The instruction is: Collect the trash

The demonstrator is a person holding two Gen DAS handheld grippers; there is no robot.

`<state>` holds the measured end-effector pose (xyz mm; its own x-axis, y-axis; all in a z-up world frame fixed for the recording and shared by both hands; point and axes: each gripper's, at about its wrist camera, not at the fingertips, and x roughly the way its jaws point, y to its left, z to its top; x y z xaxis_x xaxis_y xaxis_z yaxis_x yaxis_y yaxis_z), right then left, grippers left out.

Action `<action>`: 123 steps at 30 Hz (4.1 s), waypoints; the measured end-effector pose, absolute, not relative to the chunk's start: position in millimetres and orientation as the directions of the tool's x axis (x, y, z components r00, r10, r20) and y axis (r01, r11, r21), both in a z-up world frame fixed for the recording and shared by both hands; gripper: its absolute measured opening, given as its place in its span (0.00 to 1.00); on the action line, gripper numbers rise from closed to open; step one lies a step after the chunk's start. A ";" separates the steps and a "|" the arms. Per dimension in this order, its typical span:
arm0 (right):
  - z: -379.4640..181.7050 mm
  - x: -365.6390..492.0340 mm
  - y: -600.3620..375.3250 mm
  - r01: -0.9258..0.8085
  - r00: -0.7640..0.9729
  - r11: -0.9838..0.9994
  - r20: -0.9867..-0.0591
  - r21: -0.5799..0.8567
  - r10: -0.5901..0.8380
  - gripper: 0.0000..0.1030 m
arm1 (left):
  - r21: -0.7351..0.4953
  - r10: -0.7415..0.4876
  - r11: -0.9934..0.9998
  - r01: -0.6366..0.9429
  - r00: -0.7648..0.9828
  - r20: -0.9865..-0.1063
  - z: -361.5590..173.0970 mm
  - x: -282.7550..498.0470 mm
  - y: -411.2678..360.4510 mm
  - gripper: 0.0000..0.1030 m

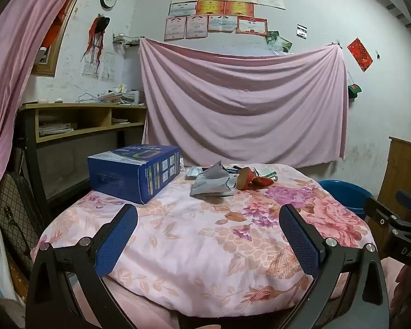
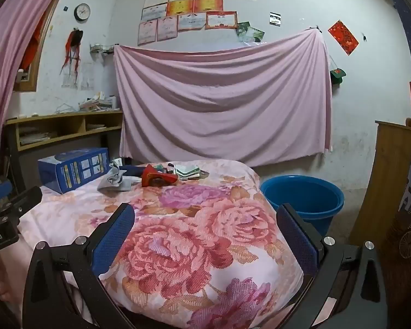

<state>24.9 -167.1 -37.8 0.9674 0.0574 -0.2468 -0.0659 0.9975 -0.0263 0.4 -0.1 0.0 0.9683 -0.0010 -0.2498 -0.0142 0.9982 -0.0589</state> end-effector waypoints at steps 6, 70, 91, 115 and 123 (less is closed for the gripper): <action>-38.2 25.4 -167.2 -0.064 0.968 0.998 -0.245 -0.026 0.056 1.00 | -0.059 -0.004 0.998 -0.011 0.968 -0.250 -0.4 1.9 -3.1 0.98; -38.8 25.9 -171.9 -0.060 0.967 0.998 -0.250 -0.011 0.055 1.00 | -0.068 -0.002 0.998 -0.016 0.970 -0.244 -0.3 0.5 0.0 0.98; -39.8 27.5 -170.5 -0.058 0.967 0.998 -0.251 -0.009 0.054 1.00 | -0.068 -0.002 0.998 -0.015 0.970 -0.243 -0.2 0.3 0.1 0.98; -5.6 34.7 -175.4 -0.066 0.975 0.998 -0.214 -0.016 0.061 1.00 | -0.125 0.003 0.992 -0.026 0.984 -0.179 39.6 22.3 5.4 0.98; 24.8 95.6 -175.2 -0.125 0.975 0.992 -0.185 0.016 0.126 1.00 | -0.081 0.010 0.996 -0.028 0.978 -0.207 41.5 89.2 10.6 0.98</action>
